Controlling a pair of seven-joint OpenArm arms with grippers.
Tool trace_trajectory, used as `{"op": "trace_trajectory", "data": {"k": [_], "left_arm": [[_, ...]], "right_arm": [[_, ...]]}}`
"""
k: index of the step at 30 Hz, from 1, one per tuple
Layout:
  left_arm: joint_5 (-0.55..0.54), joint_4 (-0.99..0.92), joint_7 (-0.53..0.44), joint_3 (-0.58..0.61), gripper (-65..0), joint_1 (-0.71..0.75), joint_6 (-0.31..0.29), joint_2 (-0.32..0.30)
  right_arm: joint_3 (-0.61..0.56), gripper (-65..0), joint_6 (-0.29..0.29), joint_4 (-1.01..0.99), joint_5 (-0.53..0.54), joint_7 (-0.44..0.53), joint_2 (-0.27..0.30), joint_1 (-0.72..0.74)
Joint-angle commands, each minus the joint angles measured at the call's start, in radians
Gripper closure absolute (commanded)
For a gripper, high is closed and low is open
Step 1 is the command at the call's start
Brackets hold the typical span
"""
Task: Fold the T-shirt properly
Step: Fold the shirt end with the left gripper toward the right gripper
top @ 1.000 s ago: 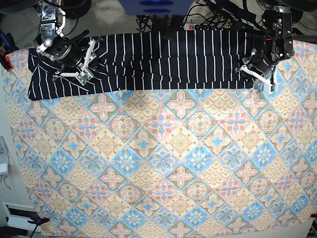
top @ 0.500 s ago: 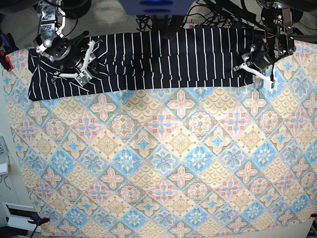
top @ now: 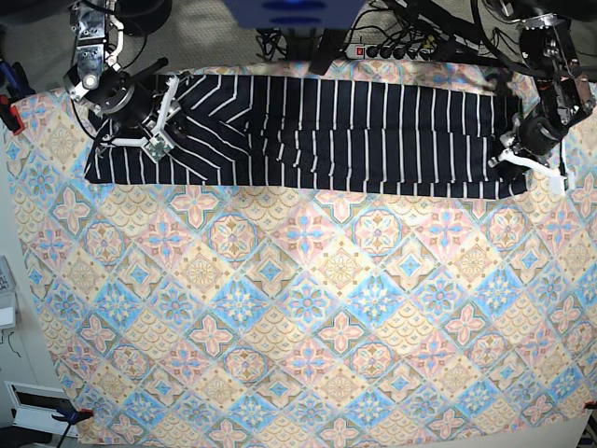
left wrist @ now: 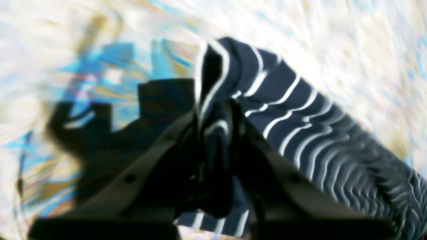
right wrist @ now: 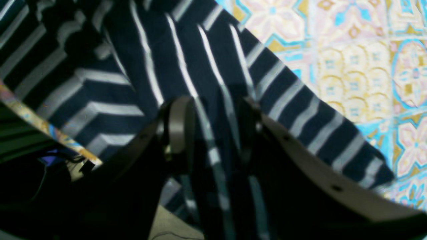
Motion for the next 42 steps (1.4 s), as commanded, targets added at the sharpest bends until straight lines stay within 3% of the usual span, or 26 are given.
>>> {"op": "trace_trajectory", "data": {"k": [1,8,14,19,23,30,35,42], "left_arm": [[-0.005,0.017,-0.021,-0.018,0.0,-0.021,-0.005,-0.018],[-0.031,0.084,-0.019,-0.028,0.0,-0.019,-0.005,-0.027],[-0.163,0.207,0.077,-0.028,0.0,-0.006,-0.005,0.049],[-0.235,0.251,0.117,0.049,0.0,-0.003,-0.005,0.103],[-0.270,0.253,0.113,0.106,0.0,-0.001,-0.005,0.149],[-0.261,0.253,0.108,0.232,0.0,0.000,-0.005,0.224],[-0.259,0.248,0.110,0.250,0.0,-0.006,-0.005,0.264],[-0.196,0.208,0.106,0.318,0.0,-0.009,-0.005,0.278]], "right_arm": [[0.004,-21.0,-0.001,0.019,0.008,0.018,0.008,0.001],[0.002,-21.0,-0.001,0.013,0.008,0.016,0.008,0.009],[0.002,-20.7,-0.001,-0.002,0.008,0.016,0.008,0.043],[0.004,-8.8,-0.001,-0.047,0.007,0.016,0.008,0.043],[0.005,-7.3,-0.001,-0.053,0.005,0.016,0.012,0.043],[0.011,-7.0,-0.001,-0.053,0.005,0.016,0.015,0.043],[0.011,-6.9,-0.001,-0.050,0.005,0.016,0.015,0.043],[0.011,-6.9,-0.001,-0.045,0.005,0.016,0.016,0.043]]}}
